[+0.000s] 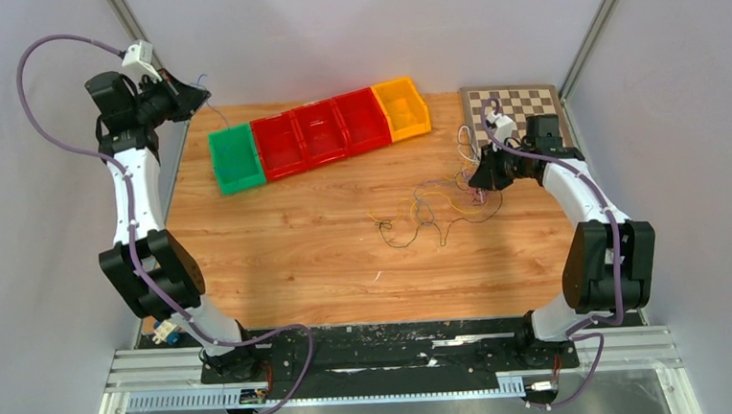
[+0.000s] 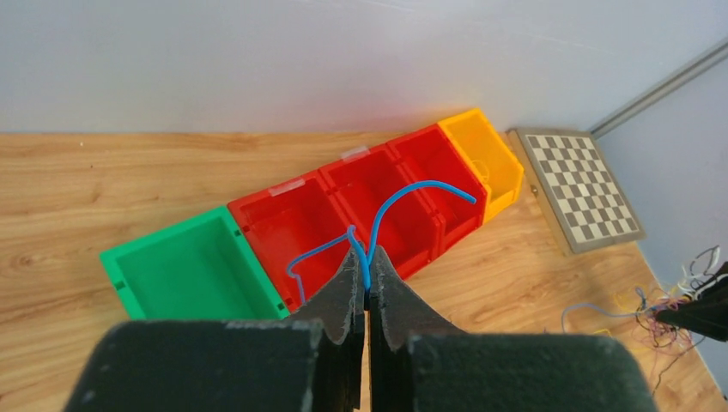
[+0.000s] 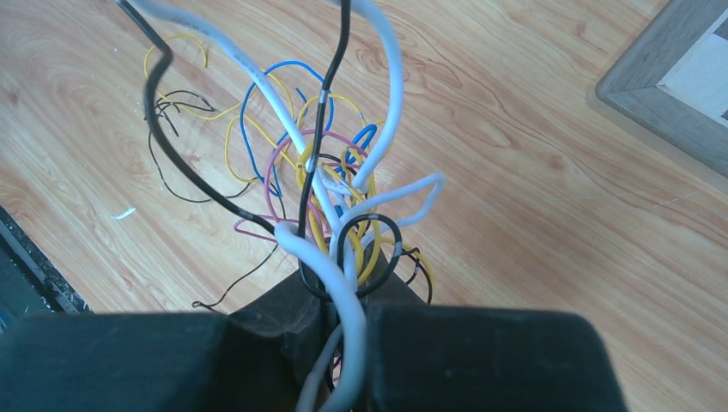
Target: Untangle the cables
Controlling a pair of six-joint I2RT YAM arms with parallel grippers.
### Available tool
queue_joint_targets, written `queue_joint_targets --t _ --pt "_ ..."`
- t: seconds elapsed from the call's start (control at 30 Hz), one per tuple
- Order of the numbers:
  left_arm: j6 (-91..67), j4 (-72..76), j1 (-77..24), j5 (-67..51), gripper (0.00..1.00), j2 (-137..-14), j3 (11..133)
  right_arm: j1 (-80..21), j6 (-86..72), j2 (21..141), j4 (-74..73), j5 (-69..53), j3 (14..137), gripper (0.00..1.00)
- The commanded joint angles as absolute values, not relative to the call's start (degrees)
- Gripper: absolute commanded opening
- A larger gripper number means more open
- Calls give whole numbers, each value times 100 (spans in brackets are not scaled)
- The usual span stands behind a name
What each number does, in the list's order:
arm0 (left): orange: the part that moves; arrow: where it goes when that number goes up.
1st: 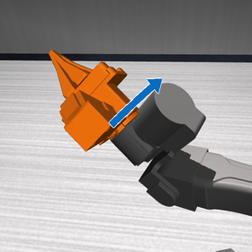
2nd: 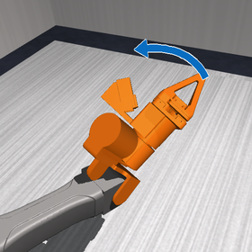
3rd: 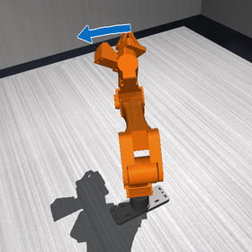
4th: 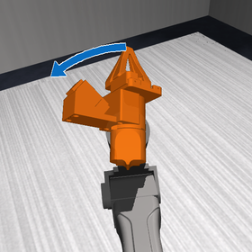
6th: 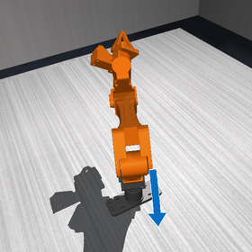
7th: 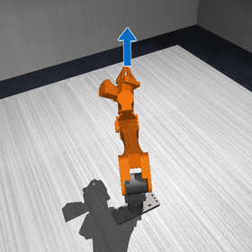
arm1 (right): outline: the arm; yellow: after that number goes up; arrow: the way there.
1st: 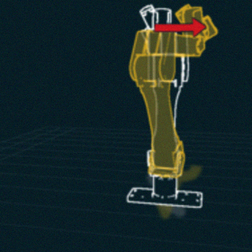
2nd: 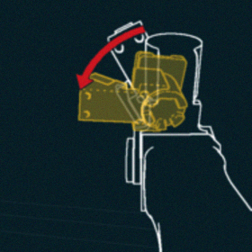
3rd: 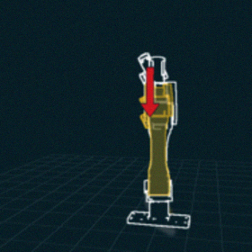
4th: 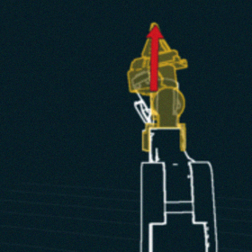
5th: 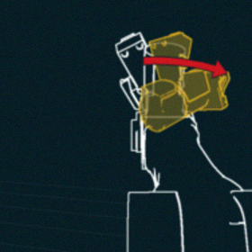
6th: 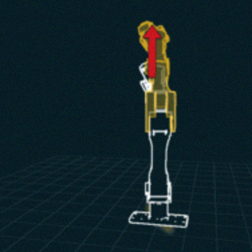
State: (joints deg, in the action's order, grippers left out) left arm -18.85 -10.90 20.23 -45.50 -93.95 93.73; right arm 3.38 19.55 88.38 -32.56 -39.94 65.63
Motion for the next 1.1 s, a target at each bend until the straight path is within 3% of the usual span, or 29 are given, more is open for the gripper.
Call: queue_joint_targets --t 0.0,0.33,0.57,1.07 --pt "-1776 -865 1984 -4624 0 -9680 9926 299 1963 8623 -3249 -3999 6802 6" --pt "-2510 -449 1525 -4725 0 -9748 10822 299 2080 8644 -3282 -3860 6810 6" --pt "-2583 -230 1251 -4593 0 -10448 11207 299 2040 8731 -3281 -3900 6838 6" --pt "-986 -595 654 -3749 3 -11587 11158 299 2019 8599 -3281 -4018 6645 6"
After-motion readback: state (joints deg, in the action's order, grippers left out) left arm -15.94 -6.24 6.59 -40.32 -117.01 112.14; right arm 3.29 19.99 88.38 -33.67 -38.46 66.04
